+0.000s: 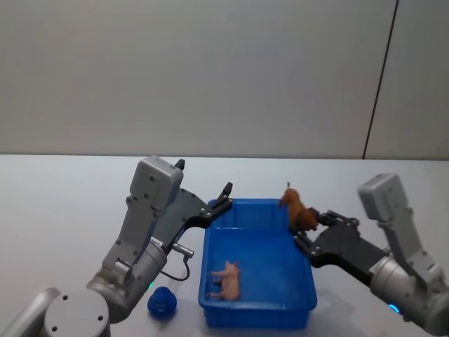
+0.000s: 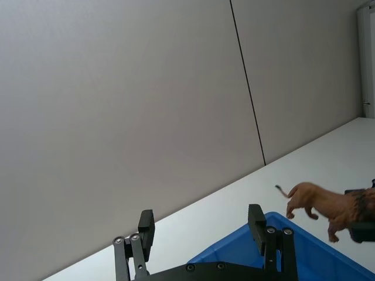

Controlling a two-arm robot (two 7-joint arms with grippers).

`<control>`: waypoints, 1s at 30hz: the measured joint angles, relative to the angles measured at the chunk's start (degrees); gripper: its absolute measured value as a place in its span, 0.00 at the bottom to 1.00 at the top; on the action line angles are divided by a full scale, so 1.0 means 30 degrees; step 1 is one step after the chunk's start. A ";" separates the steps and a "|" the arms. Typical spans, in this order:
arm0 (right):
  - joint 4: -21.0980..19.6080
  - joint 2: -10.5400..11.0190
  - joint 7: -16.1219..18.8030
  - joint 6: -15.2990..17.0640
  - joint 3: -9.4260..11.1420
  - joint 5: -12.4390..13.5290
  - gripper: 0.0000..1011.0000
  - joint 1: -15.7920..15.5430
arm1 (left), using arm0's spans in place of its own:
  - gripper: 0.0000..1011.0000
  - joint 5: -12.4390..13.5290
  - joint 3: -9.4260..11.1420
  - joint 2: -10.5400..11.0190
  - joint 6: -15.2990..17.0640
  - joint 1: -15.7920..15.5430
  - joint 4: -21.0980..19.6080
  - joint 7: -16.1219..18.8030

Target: Pick up the two dolls from the table and place them into the box.

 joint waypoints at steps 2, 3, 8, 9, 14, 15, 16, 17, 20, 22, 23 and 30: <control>0.0239 -0.0219 0.0238 0.0269 -0.0171 -0.0334 0.44 0.0251 | 0.99 0.0000 0.0000 0.0000 0.0001 0.0000 0.0000 0.0001; 0.0326 -0.0285 0.0276 0.0319 -0.0220 -0.0394 0.45 0.0327 | 0.99 0.0000 -0.0001 0.0001 0.0000 0.0000 -0.0001 0.0001; 0.1109 -0.0782 0.0575 0.0865 -0.0565 -0.1036 0.59 0.0878 | 0.99 0.0000 0.0000 0.0001 0.0000 0.0000 0.0000 0.0001; 0.1109 -0.0782 0.0575 0.0865 -0.0565 -0.1036 0.63 0.0878 | 0.99 0.0000 0.0000 0.0000 0.0000 0.0000 -0.0001 0.0000; 0.1678 -0.1120 0.0621 0.1103 -0.0784 -0.1428 0.76 0.1241 | 0.99 0.0000 0.0001 0.0000 0.0000 0.0000 0.0000 0.0000; 0.1719 -0.1143 0.0621 0.1104 -0.0795 -0.1462 0.80 0.1264 | 0.99 0.0000 -0.0001 0.0000 0.0000 0.0000 0.0000 0.0000; 0.1839 -0.1203 0.0588 0.1097 -0.0823 -0.1528 0.84 0.1330 | 0.99 0.0000 0.0000 0.0000 0.0000 0.0000 0.0000 0.0000; 0.1904 -0.1235 0.0525 0.1053 -0.0836 -0.1547 0.86 0.1373 | 0.99 0.0000 0.0000 0.0001 0.0000 0.0000 0.0000 0.0000; 0.1964 -0.1244 0.0404 0.0915 -0.0829 -0.1547 0.94 0.1400 | 0.99 0.0000 0.0000 0.0000 0.0000 0.0001 0.0000 0.0000; 0.1967 -0.1188 0.0304 0.0775 -0.0750 -0.1463 0.99 0.1400 | 0.99 0.0000 0.0000 0.0001 0.0000 0.0000 0.0000 0.0000; 0.1965 -0.1155 0.0276 0.0733 -0.0710 -0.1411 0.99 0.1395 | 0.99 0.0000 0.0000 0.0001 0.0000 0.0000 0.0000 0.0000; 0.1632 -0.0566 0.0093 0.0322 -0.0195 -0.0668 0.99 0.1048 | 0.99 0.0000 0.0000 0.0001 0.0000 0.0000 -0.0001 0.0000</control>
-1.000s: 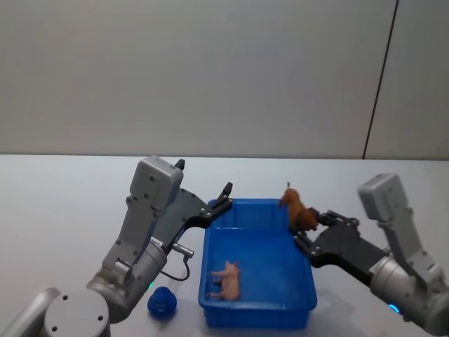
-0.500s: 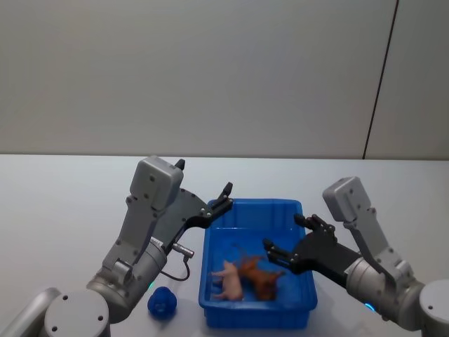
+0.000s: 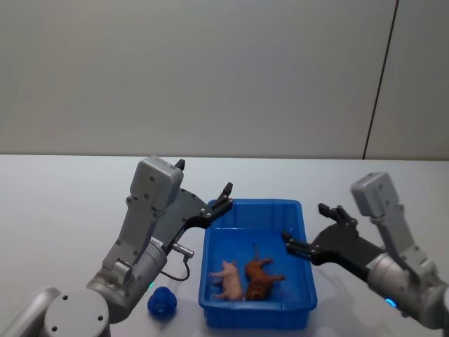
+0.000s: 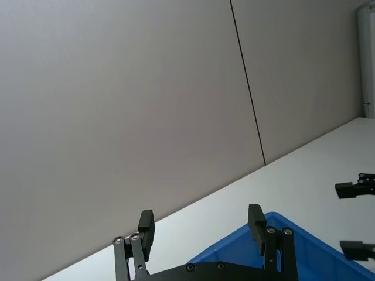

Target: Pick up the two dolls from the table and place them into the box.

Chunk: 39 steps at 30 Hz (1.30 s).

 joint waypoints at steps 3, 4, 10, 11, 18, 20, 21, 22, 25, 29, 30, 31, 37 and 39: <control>-0.0214 0.0478 -0.0045 -0.0159 0.0371 0.0489 0.99 -0.0325 | 0.99 0.0000 -0.0001 0.0001 0.0000 0.0000 0.0001 -0.0001; -0.0264 0.0599 -0.0049 -0.0184 0.0460 0.0576 0.99 -0.0414 | 0.99 0.0000 0.0000 0.0000 0.0000 0.0000 0.0001 0.0000; -0.0491 0.1153 -0.0095 -0.0327 0.0865 0.1109 0.99 -0.0834 | 0.99 -0.0001 -0.0003 -0.0001 0.0000 0.0005 0.0001 -0.0007; -0.0545 0.1276 -0.0105 -0.0358 0.0956 0.1219 0.99 -0.0932 | 0.99 0.0001 -0.0006 0.0000 0.0004 0.0010 0.0001 -0.0008; -0.0719 0.1687 -0.0138 -0.0455 0.1243 0.1600 0.99 -0.1238 | 0.99 0.0034 -0.0042 0.0131 0.0359 0.0183 -0.0187 0.0010; -0.0741 0.1741 -0.0143 -0.0471 0.1286 0.1656 0.99 -0.1280 | 0.99 0.0011 -0.0060 0.0206 0.0495 0.0278 -0.0296 0.0074; -0.0770 0.1796 -0.0147 -0.0487 0.1327 0.1703 0.99 -0.1326 | 0.99 -0.0044 -0.0082 0.0286 0.0657 0.0385 -0.0414 0.0163; -0.0780 0.1820 -0.0150 -0.0493 0.1347 0.1727 0.99 -0.1347 | 0.99 -0.0137 -0.0102 0.0368 0.0836 0.0506 -0.0537 0.0246; -0.0814 0.1907 -0.0157 -0.0518 0.1410 0.1813 0.99 -0.1416 | 0.99 -0.0345 -0.0146 0.0555 0.1141 0.0753 -0.0764 0.0365; -0.0854 0.2002 -0.0168 -0.0545 0.1481 0.1894 0.99 -0.1486 | 0.99 -0.0863 -0.0253 0.1032 0.1664 0.1357 -0.1212 0.0602; -0.0862 0.2029 -0.0172 -0.0550 0.1502 0.1917 0.99 -0.1507 | 0.99 -0.1067 -0.0286 0.1213 0.1799 0.1576 -0.1352 0.0664; -0.0862 0.2029 -0.0172 -0.0550 0.1502 0.1917 0.99 -0.1507 | 0.99 -0.1067 -0.0286 0.1213 0.1799 0.1576 -0.1352 0.0664; -0.0890 0.2105 -0.0181 -0.0564 0.1556 0.1985 0.99 -0.1569 | 0.99 -0.2082 -0.0498 0.2303 0.2077 0.2871 -0.1959 0.1013; -0.0898 0.2129 -0.0183 -0.0568 0.1570 0.1999 0.99 -0.1583 | 0.99 -0.2294 -0.0540 0.2531 0.2113 0.3129 -0.2056 0.1093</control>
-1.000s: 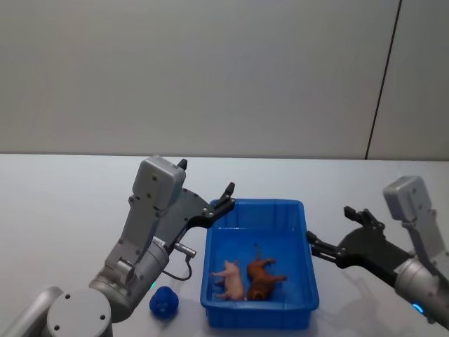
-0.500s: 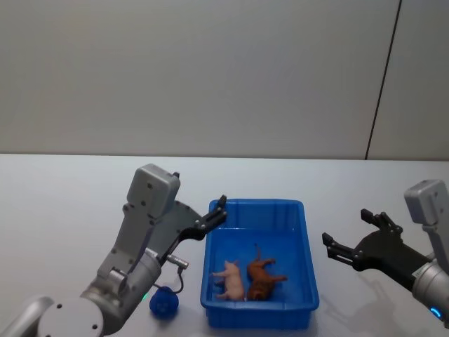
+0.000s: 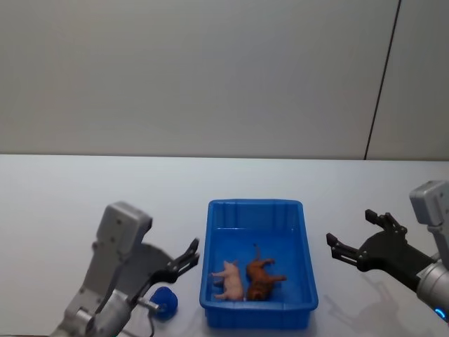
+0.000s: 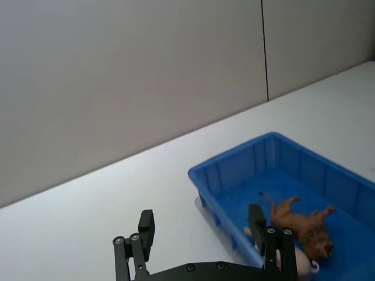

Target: Pick up the two dolls from the table and place them into the box.

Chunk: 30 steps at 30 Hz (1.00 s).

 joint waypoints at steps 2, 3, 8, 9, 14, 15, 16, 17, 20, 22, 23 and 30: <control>-0.0005 0.0015 0.0000 -0.0004 0.0010 0.0018 0.99 -0.0011 | 0.99 -0.0251 -0.0082 0.0341 0.0052 0.0394 -0.0127 0.0080; -0.0006 0.0020 0.0000 -0.0004 0.0014 0.0024 0.99 -0.0015 | 0.99 -0.0359 -0.0099 0.0439 0.0075 0.0510 -0.0153 0.0105; -0.0016 0.0045 0.0000 -0.0015 0.0031 0.0052 0.99 -0.0032 | 0.99 -0.0778 -0.0216 0.0956 0.0178 0.1102 -0.0210 0.0149; -0.0020 0.0050 0.0001 -0.0017 0.0032 0.0057 0.99 -0.0036 | 0.99 -0.0879 -0.0251 0.1087 0.0192 0.1237 -0.0197 0.0141; -0.0032 0.0063 0.0003 -0.0024 0.0045 0.0070 0.99 -0.0044 | 0.99 -0.1134 -0.0368 0.1416 0.0252 0.1582 0.0169 -0.0200; -0.0033 0.0065 0.0003 -0.0025 0.0047 0.0071 0.99 -0.0046 | 0.99 -0.1144 -0.0381 0.1434 0.0261 0.1594 0.0248 -0.0274; -0.0033 0.0066 0.0004 -0.0024 0.0048 0.0073 0.99 -0.0048 | 0.99 -0.1151 -0.0394 0.1448 0.0270 0.1597 0.0330 -0.0375; -0.0033 0.0068 0.0004 -0.0024 0.0053 0.0076 0.99 -0.0049 | 0.99 -0.1155 -0.0420 0.1462 0.0286 0.1589 0.0547 -0.0586; -0.0034 0.0074 0.0003 -0.0024 0.0060 0.0082 0.99 -0.0055 | 0.99 -0.1133 -0.0456 0.1429 0.0291 0.1451 0.1093 -0.1134; -0.0034 0.0074 0.0005 -0.0024 0.0062 0.0085 0.99 -0.0056 | 0.99 -0.1115 -0.0460 0.1402 0.0286 0.1400 0.1238 -0.1276; -0.0034 0.0077 0.0005 -0.0025 0.0064 0.0088 0.99 -0.0058 | 0.99 -0.1068 -0.0467 0.1332 0.0251 0.1288 0.1561 -0.1623; -0.0034 0.0088 0.0004 -0.0024 0.0065 0.0092 0.99 -0.0067 | 0.99 -0.0708 -0.0491 0.0875 -0.0059 0.0594 0.3292 -0.3054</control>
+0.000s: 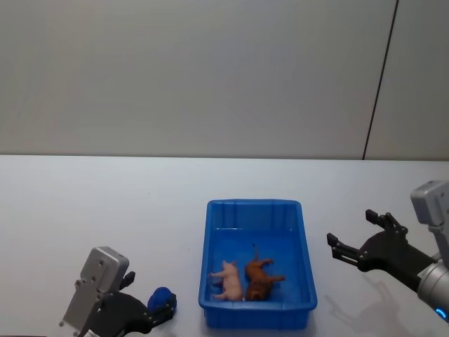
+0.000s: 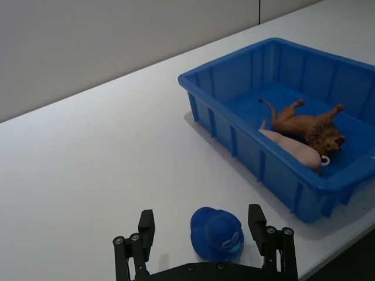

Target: Pick up the two dolls from the table and place them into the box.

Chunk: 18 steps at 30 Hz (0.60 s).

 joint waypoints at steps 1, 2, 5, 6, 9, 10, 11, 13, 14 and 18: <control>0.0000 0.0003 0.0000 0.0000 0.0000 0.0000 0.99 -0.0001 | 0.99 0.0000 0.0000 0.0000 0.0000 0.0000 0.0000 0.0000; 0.0000 0.0004 0.0000 -0.0001 -0.0001 0.0000 0.99 -0.0001 | 0.99 0.0102 -0.0002 -0.0107 -0.0055 -0.0162 0.0358 -0.0306; 0.0000 0.0004 -0.0001 0.0000 -0.0002 -0.0001 0.99 -0.0001 | 0.99 0.0300 -0.0002 -0.0278 -0.0130 -0.0432 0.0919 -0.0792; 0.0000 0.0005 -0.0001 0.0001 -0.0002 -0.0001 0.99 0.0000 | 0.99 0.0351 -0.0002 -0.0330 -0.0139 -0.0519 0.1099 -0.0906; 0.0001 0.0005 -0.0001 0.0001 -0.0003 -0.0001 0.99 0.0000 | 0.99 0.0549 -0.0002 -0.0474 -0.0170 -0.0747 0.1594 -0.1354; 0.0001 0.0005 0.0000 0.0001 -0.0002 0.0000 0.99 0.0000 | 0.99 0.0635 -0.0002 -0.0536 -0.0174 -0.0858 0.1809 -0.1539; 0.0001 0.0005 0.0000 0.0001 -0.0002 0.0000 0.99 -0.0001 | 0.99 0.0673 -0.0002 -0.0574 -0.0174 -0.0929 0.1945 -0.1632; 0.0001 0.0005 0.0000 0.0001 -0.0001 -0.0001 0.99 -0.0001 | 0.99 0.0743 -0.0002 -0.0631 -0.0174 -0.1028 0.2135 -0.1816; 0.0002 0.0005 0.0000 0.0001 -0.0002 -0.0001 0.99 -0.0001 | 0.99 0.0810 -0.0005 -0.0685 -0.0153 -0.1124 0.2310 -0.1989; 0.0001 0.0005 0.0000 0.0002 -0.0002 -0.0002 0.99 -0.0001 | 0.99 0.0952 -0.0020 -0.0810 -0.0034 -0.1344 0.2709 -0.2419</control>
